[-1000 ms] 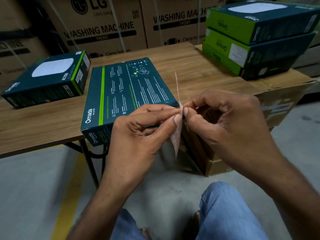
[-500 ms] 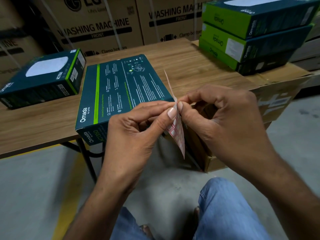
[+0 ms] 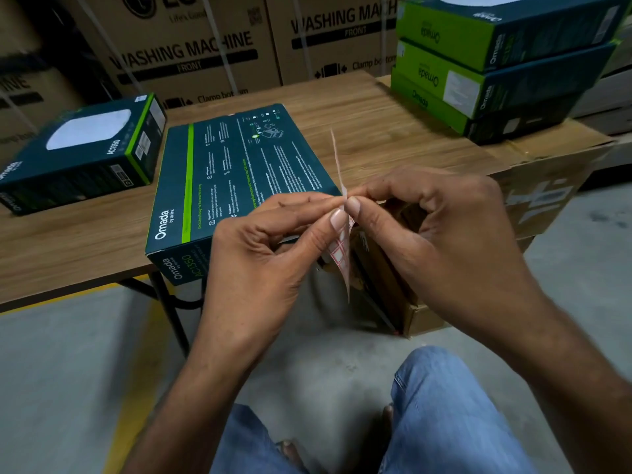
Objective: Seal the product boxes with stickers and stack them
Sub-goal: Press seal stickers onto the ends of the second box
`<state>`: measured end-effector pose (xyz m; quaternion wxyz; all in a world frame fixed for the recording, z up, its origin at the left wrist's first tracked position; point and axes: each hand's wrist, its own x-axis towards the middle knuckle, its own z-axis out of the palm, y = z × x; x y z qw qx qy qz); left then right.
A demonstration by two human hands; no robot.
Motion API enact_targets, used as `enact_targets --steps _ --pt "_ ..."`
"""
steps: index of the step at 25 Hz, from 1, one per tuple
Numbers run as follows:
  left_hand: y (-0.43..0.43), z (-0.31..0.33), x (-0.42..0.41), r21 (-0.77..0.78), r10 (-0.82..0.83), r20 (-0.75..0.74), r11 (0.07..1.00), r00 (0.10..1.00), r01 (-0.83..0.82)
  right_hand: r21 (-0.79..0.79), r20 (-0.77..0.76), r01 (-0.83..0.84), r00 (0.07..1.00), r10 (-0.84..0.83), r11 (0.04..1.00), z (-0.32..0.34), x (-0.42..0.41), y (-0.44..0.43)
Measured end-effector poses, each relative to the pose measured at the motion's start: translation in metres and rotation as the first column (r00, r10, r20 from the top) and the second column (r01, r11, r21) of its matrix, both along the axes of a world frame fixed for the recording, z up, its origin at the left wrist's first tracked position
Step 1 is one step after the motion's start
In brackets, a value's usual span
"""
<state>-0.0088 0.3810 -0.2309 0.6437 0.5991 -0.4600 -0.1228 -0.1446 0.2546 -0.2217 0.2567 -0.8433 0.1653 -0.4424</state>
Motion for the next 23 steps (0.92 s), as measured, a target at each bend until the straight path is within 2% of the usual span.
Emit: enact_targets --steps 3,6,11,14,20,23 --pt "0.001 0.000 -0.001 0.017 -0.014 0.045 1.000 0.999 0.014 -0.011 -0.028 0.004 1.000 -0.004 1.000 0.000 0.000 -0.001" --pt "0.001 0.001 -0.003 0.013 -0.004 0.029 1.000 1.000 0.004 0.015 -0.013 0.004 1.000 -0.003 1.000 0.001 0.000 -0.001" --pt "-0.003 0.005 -0.010 0.004 0.075 -0.071 0.997 0.995 -0.075 0.227 0.123 -0.037 0.992 0.009 0.973 0.003 0.005 0.006" --pt "-0.005 0.006 -0.011 -0.004 0.121 -0.114 0.993 0.986 -0.122 0.303 0.195 -0.058 0.981 -0.002 0.951 0.000 0.007 0.006" --pt "-0.014 0.006 -0.009 0.006 0.168 -0.171 0.985 0.971 -0.170 0.549 0.303 -0.146 0.952 -0.034 0.823 -0.002 0.006 -0.002" --pt "-0.023 0.006 -0.011 0.010 0.170 -0.178 0.985 0.969 -0.170 0.607 0.319 -0.189 0.948 -0.019 0.772 0.001 0.002 -0.008"
